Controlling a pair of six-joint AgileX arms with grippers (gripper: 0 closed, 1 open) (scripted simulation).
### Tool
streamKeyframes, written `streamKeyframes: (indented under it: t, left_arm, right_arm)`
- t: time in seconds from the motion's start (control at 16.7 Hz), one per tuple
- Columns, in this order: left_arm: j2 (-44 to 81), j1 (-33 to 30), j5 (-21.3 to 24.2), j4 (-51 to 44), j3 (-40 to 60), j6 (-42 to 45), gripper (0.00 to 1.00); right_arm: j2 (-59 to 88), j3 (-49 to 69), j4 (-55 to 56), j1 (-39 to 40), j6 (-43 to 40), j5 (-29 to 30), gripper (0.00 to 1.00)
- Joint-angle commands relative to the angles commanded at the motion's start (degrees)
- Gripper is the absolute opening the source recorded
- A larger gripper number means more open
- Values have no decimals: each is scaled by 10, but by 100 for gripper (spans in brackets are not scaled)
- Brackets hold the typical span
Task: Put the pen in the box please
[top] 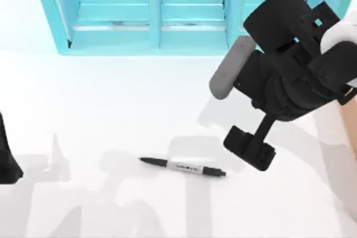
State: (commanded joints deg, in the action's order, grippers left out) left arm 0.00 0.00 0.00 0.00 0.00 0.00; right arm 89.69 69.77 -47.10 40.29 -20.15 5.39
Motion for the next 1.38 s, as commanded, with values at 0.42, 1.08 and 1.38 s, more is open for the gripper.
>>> streamKeyframes:
  t: [0.42, 1.08, 1.38]
  left_arm:
    - [0, 0, 0, 0, 0, 0, 100]
    - [0, 0, 0, 0, 0, 0, 100]
    - [0, 0, 0, 0, 0, 0, 100]
  right_arm:
    - [265, 225, -127, 103, -47, 33, 100]
    - [317, 247, -123, 115, -57, 38, 100]
    - [375, 188, 4, 103, -69, 38, 100]
